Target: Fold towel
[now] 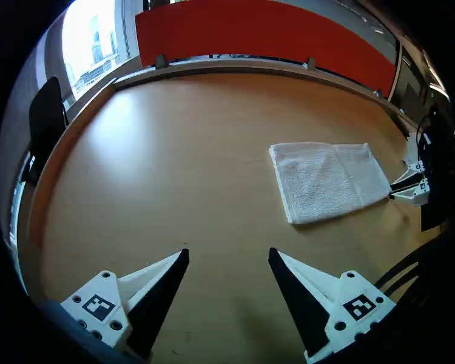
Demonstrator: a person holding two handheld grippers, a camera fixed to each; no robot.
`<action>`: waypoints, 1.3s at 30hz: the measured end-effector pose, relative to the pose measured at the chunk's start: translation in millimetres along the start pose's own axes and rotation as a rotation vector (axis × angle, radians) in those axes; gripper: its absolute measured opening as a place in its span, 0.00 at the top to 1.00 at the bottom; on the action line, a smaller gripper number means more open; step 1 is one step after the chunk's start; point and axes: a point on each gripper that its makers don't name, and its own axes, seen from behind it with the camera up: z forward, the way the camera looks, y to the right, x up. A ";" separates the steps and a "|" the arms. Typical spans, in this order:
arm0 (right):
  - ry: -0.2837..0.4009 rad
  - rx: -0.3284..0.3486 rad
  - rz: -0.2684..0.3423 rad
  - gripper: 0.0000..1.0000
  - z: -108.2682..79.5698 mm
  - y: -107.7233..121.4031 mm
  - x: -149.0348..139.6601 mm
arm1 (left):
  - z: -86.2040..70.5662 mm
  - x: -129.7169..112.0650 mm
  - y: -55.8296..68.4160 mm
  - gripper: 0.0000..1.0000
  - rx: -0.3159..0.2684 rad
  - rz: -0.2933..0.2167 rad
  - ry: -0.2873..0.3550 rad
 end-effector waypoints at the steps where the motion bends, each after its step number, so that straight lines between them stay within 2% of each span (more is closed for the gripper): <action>1: -0.001 0.001 -0.001 0.78 0.5 -0.2 0.0 | 0.3 0.1 -0.2 0.02 0.000 0.000 0.000; 6: -0.004 0.000 0.001 0.92 2.5 -1.2 0.1 | 2.0 0.5 -0.5 0.02 0.001 0.000 -0.002; 9: -0.002 0.002 0.012 0.95 2.1 -2.4 0.8 | 3.0 0.9 -0.1 0.02 0.000 0.003 -0.002; 18: 0.031 -0.016 0.036 0.96 -4.6 -3.1 10.1 | 5.4 3.4 -0.5 0.02 0.000 0.005 -0.004; 25: 0.092 -0.045 0.039 0.96 -19.6 0.4 34.4 | 6.2 5.5 -0.4 0.02 0.001 0.010 -0.004; 39: 0.193 -0.104 -0.049 0.96 -64.4 5.9 86.9 | 5.2 13.0 1.3 0.02 0.000 0.012 0.005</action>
